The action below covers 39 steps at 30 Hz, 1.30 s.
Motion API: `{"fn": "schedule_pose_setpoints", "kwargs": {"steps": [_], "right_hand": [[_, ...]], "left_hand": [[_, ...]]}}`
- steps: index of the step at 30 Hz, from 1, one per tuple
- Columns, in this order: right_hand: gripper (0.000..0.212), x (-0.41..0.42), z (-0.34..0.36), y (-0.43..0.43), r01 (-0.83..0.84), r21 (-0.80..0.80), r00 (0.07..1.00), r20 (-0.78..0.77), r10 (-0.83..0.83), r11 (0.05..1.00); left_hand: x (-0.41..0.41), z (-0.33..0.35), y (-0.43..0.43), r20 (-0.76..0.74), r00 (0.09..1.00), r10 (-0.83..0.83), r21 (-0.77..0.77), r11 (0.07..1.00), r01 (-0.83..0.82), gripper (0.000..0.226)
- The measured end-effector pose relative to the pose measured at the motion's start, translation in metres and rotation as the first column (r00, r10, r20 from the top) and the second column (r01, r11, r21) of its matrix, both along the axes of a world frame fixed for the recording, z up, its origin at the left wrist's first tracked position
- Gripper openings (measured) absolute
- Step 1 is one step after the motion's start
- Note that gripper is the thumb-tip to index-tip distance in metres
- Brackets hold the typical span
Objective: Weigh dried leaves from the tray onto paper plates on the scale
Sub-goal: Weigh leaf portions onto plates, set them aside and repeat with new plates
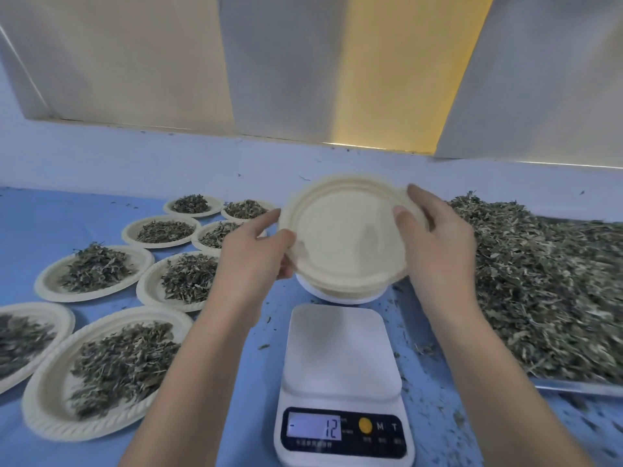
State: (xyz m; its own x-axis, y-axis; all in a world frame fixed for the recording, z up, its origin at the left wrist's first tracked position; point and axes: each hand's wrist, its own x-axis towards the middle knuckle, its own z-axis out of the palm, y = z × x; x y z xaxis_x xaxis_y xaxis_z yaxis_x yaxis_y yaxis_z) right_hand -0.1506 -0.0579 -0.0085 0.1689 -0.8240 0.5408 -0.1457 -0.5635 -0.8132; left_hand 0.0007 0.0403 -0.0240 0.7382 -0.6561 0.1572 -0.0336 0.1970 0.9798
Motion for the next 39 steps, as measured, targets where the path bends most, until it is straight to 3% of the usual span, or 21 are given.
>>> {"fn": "schedule_pose_setpoints", "kwargs": {"steps": [3, 6, 11, 16, 27, 31, 35, 37, 39], "right_hand": [[0.037, -0.015, -0.01, -0.002, -0.013, 0.115, 0.998, 0.065, 0.006, 0.993], [0.03, -0.025, -0.024, -0.007, -0.016, 0.192, 1.0, -0.023, 0.021, 0.981], [0.025, -0.024, -0.049, -0.019, -0.046, 0.355, 0.969, -0.211, 0.128, 0.934], [0.028, -0.018, -0.072, -0.023, -0.002, 0.362, 0.917, -0.371, 0.147, 0.932], [0.029, -0.016, -0.078, -0.024, 0.034, 0.344, 0.866, -0.479, 0.144, 0.939], [0.03, -0.016, -0.075, -0.02, 0.097, 0.249, 0.851, -0.523, 0.05, 0.964], [0.019, -0.021, -0.071, -0.027, 0.088, 0.212, 0.893, -0.449, 0.017, 0.973], [0.021, -0.028, -0.068, -0.034, 0.116, 0.196, 0.91, -0.414, -0.025, 0.974], [0.023, -0.039, -0.066, -0.043, 0.171, 0.158, 0.903, -0.42, -0.091, 0.972]], "left_hand": [[0.0, -0.004, 0.011, 0.2, 0.98, 0.019, 0.18, 0.982, -0.056, 0.027], [0.004, -0.003, 0.018, 0.384, 0.923, -0.021, 0.349, 0.929, -0.123, 0.007], [0.01, -0.006, 0.021, 0.304, 0.924, -0.231, 0.651, 0.759, -0.025, 0.013], [0.009, -0.019, 0.015, 0.295, 0.895, -0.334, 0.786, 0.617, -0.029, 0.022], [0.011, -0.027, 0.008, 0.181, 0.938, -0.294, 0.821, 0.571, 0.02, 0.033], [0.015, -0.03, 0.004, 0.28, 0.914, -0.293, 0.811, 0.582, -0.062, 0.031], [0.011, -0.03, 0.0, 0.602, 0.782, -0.161, 0.622, 0.708, -0.333, 0.023], [0.001, -0.027, -0.003, 0.685, 0.723, -0.089, 0.464, 0.818, -0.34, 0.01], [-0.016, -0.024, -0.009, 0.673, 0.737, -0.066, 0.367, 0.894, -0.255, 0.009]]}}
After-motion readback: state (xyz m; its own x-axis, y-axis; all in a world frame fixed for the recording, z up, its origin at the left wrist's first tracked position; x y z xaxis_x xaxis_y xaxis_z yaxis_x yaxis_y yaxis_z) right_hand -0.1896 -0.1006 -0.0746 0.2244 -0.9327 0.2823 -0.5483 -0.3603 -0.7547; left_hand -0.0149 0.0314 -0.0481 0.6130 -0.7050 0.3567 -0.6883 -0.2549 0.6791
